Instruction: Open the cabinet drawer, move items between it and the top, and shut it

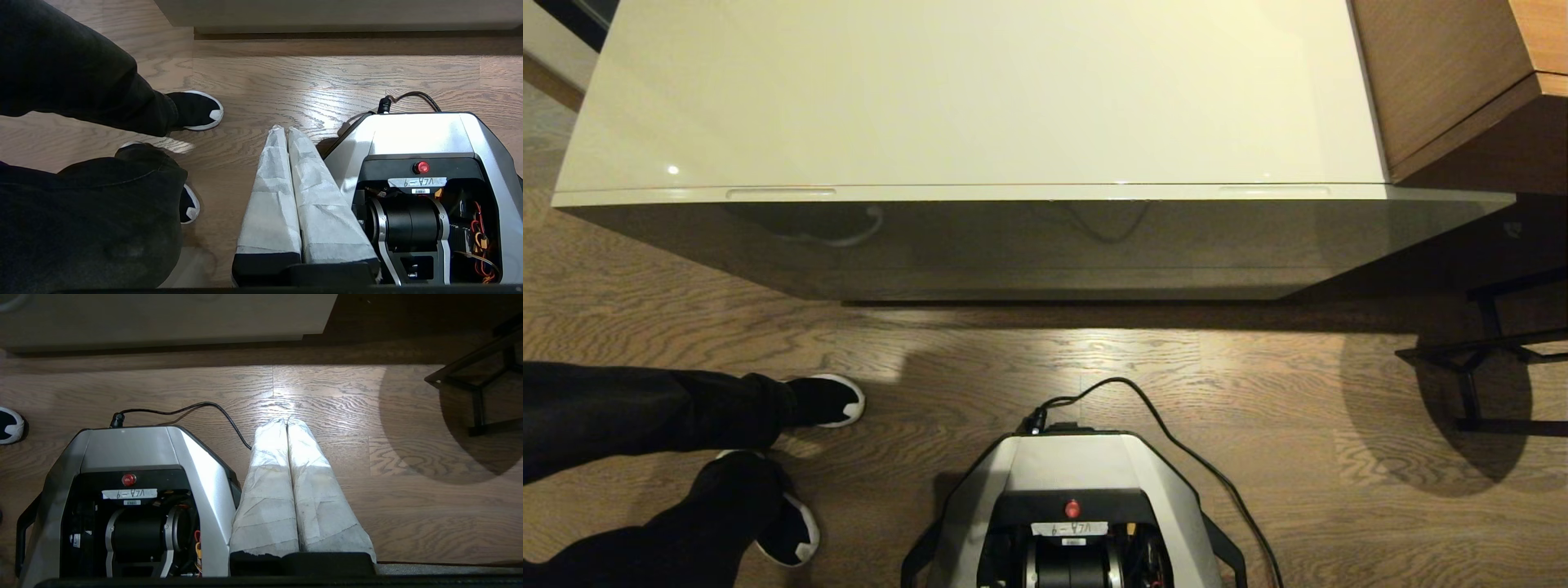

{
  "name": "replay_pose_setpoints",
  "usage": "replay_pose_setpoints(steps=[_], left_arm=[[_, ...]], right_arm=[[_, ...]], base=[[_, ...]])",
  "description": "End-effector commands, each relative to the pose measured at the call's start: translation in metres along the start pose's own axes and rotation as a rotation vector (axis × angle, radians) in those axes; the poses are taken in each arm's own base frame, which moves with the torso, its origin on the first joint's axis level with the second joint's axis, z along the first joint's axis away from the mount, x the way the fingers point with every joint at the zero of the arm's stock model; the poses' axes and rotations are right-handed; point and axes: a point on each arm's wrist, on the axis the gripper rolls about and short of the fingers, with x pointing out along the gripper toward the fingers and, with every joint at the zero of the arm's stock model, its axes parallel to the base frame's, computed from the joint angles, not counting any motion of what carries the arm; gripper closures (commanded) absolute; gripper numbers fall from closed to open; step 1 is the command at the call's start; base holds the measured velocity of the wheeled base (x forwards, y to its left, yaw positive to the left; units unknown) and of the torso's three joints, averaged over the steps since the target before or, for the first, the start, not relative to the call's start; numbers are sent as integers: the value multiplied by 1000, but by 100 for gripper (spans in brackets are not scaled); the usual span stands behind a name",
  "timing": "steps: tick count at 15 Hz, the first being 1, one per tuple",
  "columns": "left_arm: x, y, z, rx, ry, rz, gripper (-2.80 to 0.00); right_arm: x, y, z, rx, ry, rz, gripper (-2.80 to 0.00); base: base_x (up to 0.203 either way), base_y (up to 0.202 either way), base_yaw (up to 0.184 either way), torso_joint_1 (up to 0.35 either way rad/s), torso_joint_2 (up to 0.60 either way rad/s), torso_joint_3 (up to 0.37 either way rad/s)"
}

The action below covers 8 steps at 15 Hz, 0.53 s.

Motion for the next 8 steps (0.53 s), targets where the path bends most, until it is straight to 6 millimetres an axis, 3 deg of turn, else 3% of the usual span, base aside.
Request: replay_pose_setpoints(steps=[1,8], left_arm=[[0,0,0,0,1,1,0],[0,0,0,0,1,1,0]], right_arm=[[0,0,0,0,2,0,0],[0,0,0,0,2,1,0]], base=[[0,0,0,0,0,0],[0,0,0,0,0,0]])
